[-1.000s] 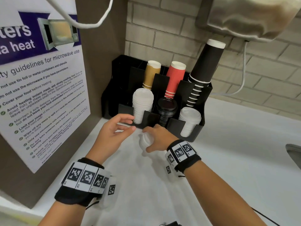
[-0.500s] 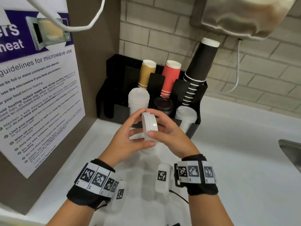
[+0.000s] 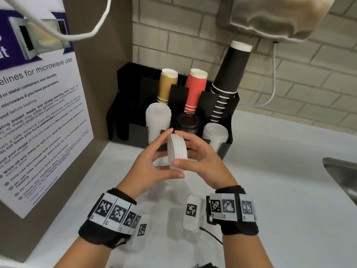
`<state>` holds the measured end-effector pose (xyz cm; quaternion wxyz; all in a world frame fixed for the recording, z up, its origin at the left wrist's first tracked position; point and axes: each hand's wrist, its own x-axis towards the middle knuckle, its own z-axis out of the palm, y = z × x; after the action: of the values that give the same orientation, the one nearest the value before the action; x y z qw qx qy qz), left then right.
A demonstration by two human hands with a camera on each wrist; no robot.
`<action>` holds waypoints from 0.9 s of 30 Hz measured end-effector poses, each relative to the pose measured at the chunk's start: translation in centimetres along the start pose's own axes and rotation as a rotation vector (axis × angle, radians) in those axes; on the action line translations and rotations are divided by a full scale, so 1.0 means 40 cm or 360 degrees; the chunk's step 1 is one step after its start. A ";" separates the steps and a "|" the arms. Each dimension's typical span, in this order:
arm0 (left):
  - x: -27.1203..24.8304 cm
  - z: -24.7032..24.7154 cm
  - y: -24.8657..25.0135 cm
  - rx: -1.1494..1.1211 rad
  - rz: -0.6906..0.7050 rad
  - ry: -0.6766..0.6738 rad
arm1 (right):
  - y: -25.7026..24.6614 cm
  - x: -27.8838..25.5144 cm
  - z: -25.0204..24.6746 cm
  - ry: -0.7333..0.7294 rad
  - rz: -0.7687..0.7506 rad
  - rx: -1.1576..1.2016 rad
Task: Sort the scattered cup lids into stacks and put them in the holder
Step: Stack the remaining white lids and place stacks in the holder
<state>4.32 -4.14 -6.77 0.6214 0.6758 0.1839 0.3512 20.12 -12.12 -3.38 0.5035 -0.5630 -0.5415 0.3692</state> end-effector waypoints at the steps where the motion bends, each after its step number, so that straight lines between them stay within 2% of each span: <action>1: 0.001 0.001 -0.002 0.0004 0.0006 0.0001 | 0.000 0.001 0.002 0.0016 -0.0016 -0.0006; 7: 0.005 -0.007 -0.012 0.0061 0.0016 0.0041 | -0.014 0.024 -0.029 0.0039 -0.0092 -0.0118; 11: -0.002 -0.041 -0.013 0.0142 0.0002 0.0275 | -0.054 0.087 -0.185 0.0399 -0.0234 -0.0621; 13: -0.006 -0.060 -0.012 0.0183 0.0002 0.0342 | -0.066 0.131 -0.273 0.0425 -0.0117 -0.0896; 16: -0.011 -0.075 -0.010 0.0201 -0.0003 0.0383 | -0.051 0.195 -0.362 0.0267 0.0156 -0.1192; 19: -0.015 -0.077 -0.009 0.0218 -0.0001 0.0386 | -0.021 0.241 -0.392 0.0026 0.0339 -0.1376; 27: -0.022 -0.077 -0.020 0.0259 -0.0007 0.0385 | 0.020 0.274 -0.381 -0.0162 0.0402 -0.1680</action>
<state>1.71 -2.43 -7.81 0.5385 0.6763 0.2869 0.4127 36.49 -3.84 0.62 0.0773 -0.7814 -0.6051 0.1314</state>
